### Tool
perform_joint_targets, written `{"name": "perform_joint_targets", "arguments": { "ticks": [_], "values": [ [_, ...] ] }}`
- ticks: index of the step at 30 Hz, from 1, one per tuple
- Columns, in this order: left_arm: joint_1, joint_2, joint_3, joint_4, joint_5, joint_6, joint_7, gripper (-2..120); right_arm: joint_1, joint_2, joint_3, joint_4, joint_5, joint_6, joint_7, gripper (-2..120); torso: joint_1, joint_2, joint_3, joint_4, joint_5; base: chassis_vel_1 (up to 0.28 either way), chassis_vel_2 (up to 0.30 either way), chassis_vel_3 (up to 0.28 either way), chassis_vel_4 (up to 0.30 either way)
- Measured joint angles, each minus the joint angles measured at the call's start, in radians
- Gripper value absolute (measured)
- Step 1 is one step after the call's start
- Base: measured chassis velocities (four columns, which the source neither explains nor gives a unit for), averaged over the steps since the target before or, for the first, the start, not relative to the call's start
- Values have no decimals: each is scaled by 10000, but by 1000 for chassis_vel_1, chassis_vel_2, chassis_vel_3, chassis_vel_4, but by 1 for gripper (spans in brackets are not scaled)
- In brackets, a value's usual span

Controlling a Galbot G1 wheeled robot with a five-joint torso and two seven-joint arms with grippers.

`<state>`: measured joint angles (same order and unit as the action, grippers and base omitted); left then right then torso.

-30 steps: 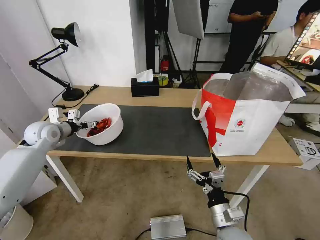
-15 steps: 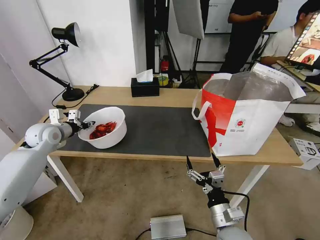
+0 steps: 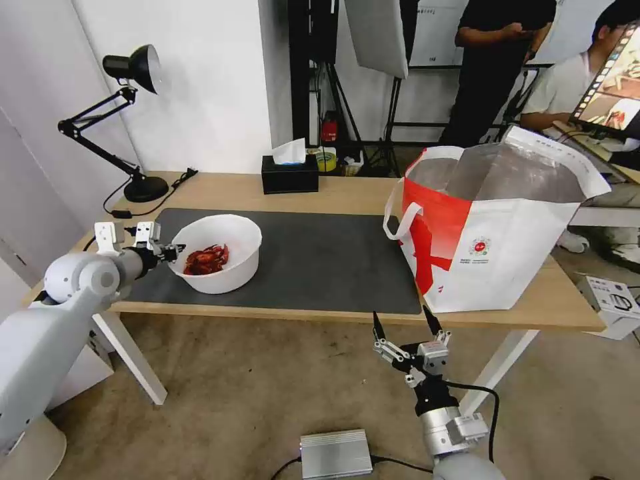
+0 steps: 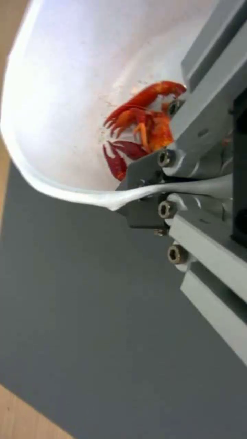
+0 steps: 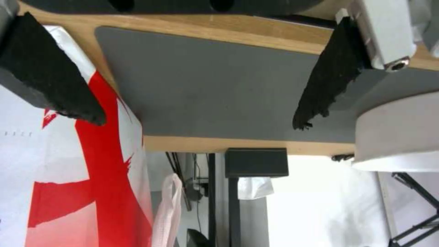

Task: Pick up the trash from the table and place it into the takeout bag.

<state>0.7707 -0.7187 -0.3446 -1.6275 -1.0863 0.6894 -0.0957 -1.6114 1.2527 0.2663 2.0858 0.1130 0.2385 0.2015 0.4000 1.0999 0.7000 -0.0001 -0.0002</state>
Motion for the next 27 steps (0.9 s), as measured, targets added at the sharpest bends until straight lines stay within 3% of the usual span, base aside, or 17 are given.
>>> {"name": "perform_joint_targets", "arguments": {
  "ticks": [7, 14, 22, 27],
  "values": [
    [817, 21, -802, -1235, -1211, 3, -506, 0, 0, 0, 1, 0, 0, 0, 0, 100, 0, 0, 0, 2, 0, 0, 0, 0, 0],
    [1238, 41, -1198, -2285, -1840, -36, -529, 0, 0, 0, 0, 0, 0, 0, 0, 100, 0, 0, 0, 1, 1, 0, 0, 0, 0],
    [1251, -44, -1086, -3576, -2256, -121, -596, 0, 0, 0, 1, 0, 0, 0, 0, 100, 0, 0, 0, 1, 3, 0, 0, 0, 0],
    [1015, -411, -581, -4299, -2329, -250, -733, 0, 0, 0, 0, 0, 0, 0, 0, 100, 0, 1, 0, 0, 3, 0, 0, 0, 0]
  ]
}}
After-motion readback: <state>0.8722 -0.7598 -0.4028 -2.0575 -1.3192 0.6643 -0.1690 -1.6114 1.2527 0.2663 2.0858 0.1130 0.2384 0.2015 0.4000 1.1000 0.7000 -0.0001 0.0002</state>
